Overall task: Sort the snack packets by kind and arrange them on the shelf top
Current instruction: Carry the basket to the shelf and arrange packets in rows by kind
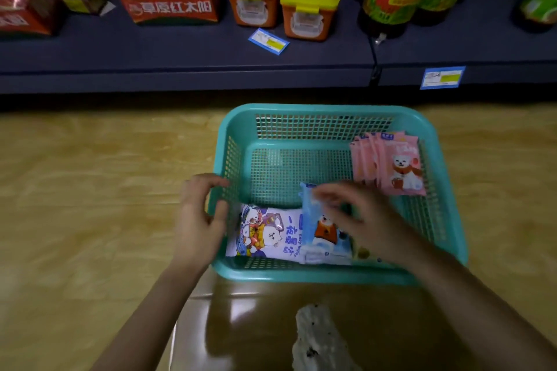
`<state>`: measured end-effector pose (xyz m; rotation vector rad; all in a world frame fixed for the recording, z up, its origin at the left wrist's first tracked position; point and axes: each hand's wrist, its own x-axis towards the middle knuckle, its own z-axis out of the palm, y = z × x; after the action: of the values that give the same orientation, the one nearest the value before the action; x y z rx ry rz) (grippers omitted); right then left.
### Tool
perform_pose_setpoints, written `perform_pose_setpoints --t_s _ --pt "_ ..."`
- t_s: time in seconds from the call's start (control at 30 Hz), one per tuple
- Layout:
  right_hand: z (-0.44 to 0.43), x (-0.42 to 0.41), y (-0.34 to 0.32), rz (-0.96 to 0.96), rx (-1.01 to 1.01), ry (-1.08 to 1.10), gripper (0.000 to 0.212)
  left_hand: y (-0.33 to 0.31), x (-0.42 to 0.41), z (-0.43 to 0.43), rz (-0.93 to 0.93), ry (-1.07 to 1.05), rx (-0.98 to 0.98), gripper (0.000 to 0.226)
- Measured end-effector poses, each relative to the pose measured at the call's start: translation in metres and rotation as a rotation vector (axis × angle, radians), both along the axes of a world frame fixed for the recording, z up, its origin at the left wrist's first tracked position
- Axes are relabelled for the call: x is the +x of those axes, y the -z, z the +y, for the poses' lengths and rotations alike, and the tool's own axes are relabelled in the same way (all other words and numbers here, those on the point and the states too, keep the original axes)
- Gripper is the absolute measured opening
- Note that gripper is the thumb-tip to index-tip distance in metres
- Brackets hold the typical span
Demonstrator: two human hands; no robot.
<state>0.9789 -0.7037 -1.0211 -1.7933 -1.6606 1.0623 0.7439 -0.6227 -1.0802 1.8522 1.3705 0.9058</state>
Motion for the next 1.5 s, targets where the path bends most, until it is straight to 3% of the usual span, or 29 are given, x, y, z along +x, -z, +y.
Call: perform_pose_setpoints --t_s 0.13,0.23,0.53,0.73,0.9,0.97,1.13,1.27,1.37,1.5 --pt "0.033 -0.046 0.026 -0.384 -0.107 -0.431 0.053 0.000 0.010 0.006 0.008 0.070 -0.062 0.028" --pt "0.047 -0.057 0.032 -0.700 -0.160 -0.575 0.058 -0.001 0.008 0.008 -0.026 0.033 -0.075 0.024" --pt "0.049 -0.071 0.035 -0.855 -0.131 -0.519 0.060 -0.008 -0.006 -0.005 -0.049 -0.050 -0.131 0.023" --pt "0.037 -0.069 0.039 -0.804 -0.080 -0.422 0.061 -0.003 -0.008 -0.005 -0.065 -0.051 -0.147 0.023" --pt "0.037 -0.065 0.035 -0.726 -0.115 -0.379 0.050 -0.005 -0.006 0.000 -0.124 -0.075 -0.154 0.022" --pt "0.037 -0.060 0.025 -0.548 -0.162 -0.277 0.045 -0.008 -0.007 0.006 -0.149 -0.077 -0.155 0.019" --pt "0.031 -0.027 -0.013 -0.024 -0.269 0.001 0.033 -0.015 -0.005 0.027 -0.067 0.017 -0.159 0.038" --pt "0.010 0.026 -0.038 0.112 -0.205 0.262 0.048 -0.013 0.006 0.035 0.200 0.341 -0.240 0.034" --pt "-0.009 0.056 -0.049 0.038 -0.124 0.386 0.047 -0.003 0.022 0.035 0.516 0.628 -0.284 0.024" --pt "-0.024 0.073 -0.047 0.140 -0.165 0.453 0.042 0.010 0.047 0.037 0.805 0.872 -0.437 0.029"
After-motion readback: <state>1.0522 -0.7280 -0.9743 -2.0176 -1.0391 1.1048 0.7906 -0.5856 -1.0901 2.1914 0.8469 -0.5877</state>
